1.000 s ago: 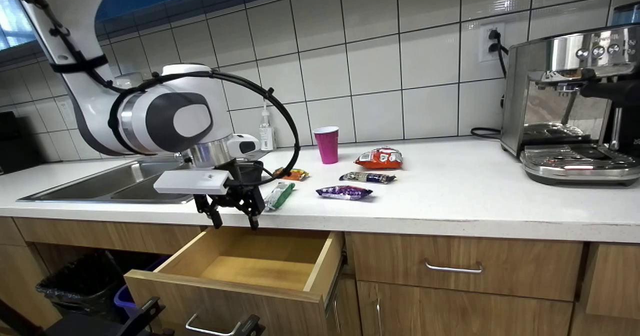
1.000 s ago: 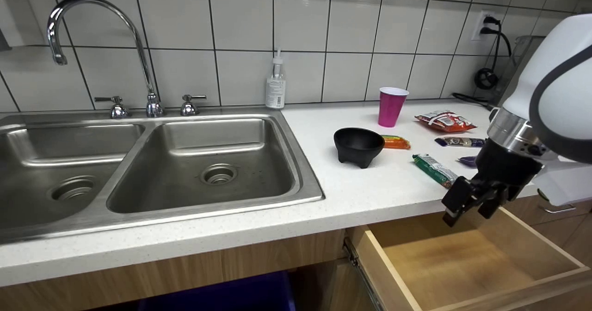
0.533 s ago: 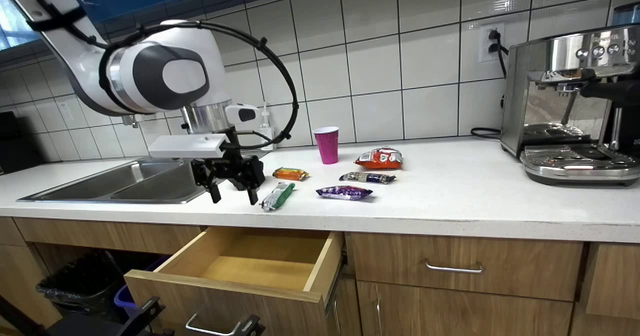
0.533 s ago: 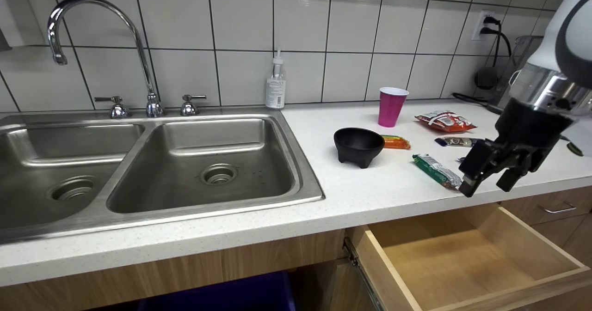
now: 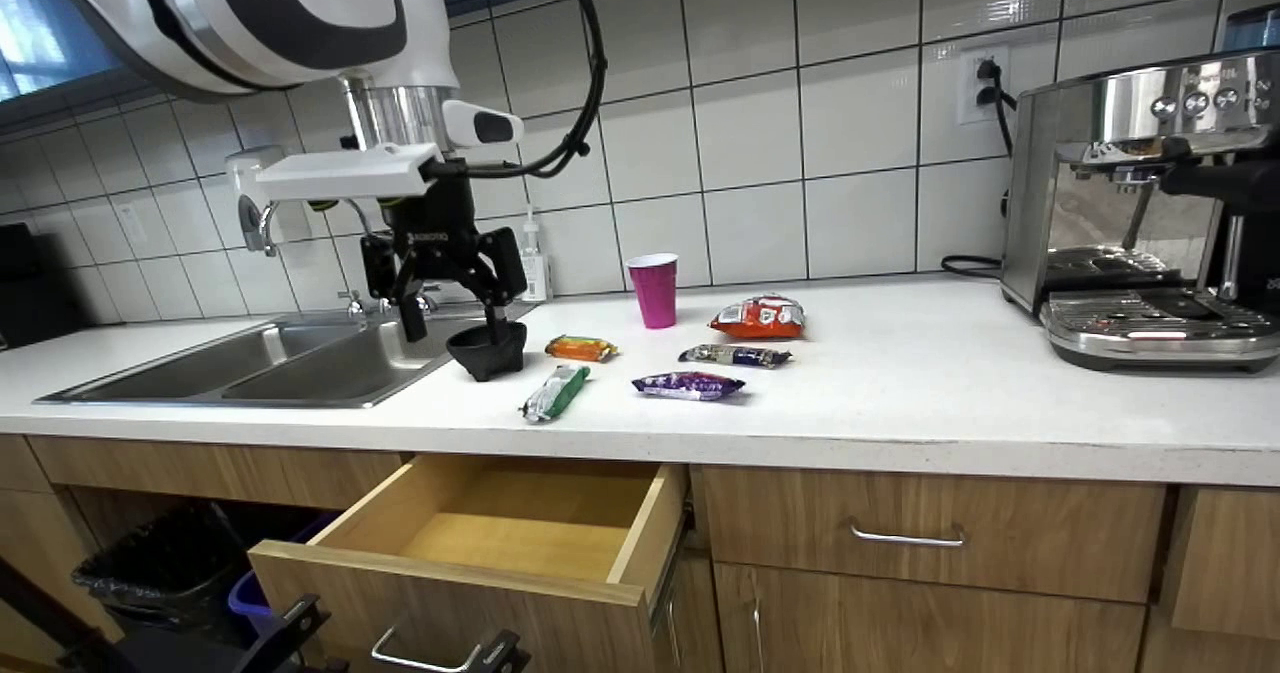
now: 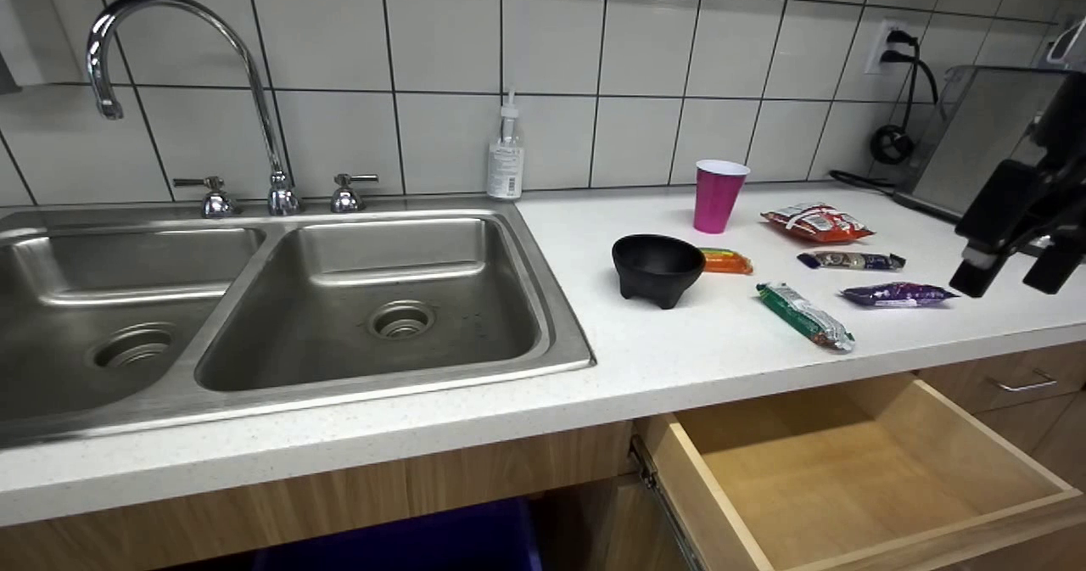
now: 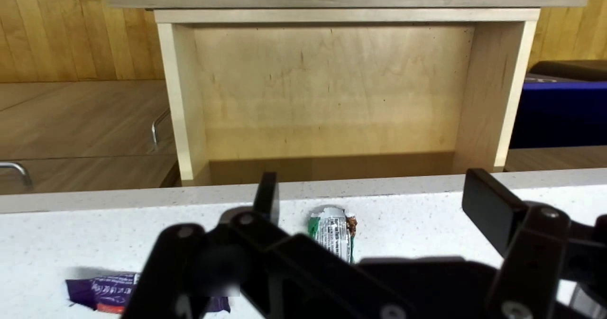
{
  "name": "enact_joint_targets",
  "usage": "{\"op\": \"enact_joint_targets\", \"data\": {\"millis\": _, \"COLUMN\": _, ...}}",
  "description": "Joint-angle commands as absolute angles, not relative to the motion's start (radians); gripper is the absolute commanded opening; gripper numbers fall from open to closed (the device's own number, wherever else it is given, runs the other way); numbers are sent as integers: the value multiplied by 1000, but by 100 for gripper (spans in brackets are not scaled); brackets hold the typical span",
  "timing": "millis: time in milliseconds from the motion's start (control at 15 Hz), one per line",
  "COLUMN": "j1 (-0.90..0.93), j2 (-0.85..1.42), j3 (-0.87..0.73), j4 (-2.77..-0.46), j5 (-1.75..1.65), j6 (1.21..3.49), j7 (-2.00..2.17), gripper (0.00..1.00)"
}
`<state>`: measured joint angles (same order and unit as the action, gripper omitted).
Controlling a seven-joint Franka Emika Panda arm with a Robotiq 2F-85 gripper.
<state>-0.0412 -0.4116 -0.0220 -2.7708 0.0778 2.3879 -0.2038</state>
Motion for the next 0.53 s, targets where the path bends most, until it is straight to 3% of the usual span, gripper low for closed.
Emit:
{"op": "enact_joint_targets", "data": {"millis": 0, "j1": -30, "j2": -520, "j3": -63, "j4": -2779, "j5": 44, "j6": 2264, "j7": -236, "gripper": 100}}
{"op": "enact_joint_targets", "data": {"millis": 467, "j1": -26, "j2": -510, "j3": -74, "j4": -2771, "j5": 47, "j6": 2260, "j7": -228, "gripper": 100}}
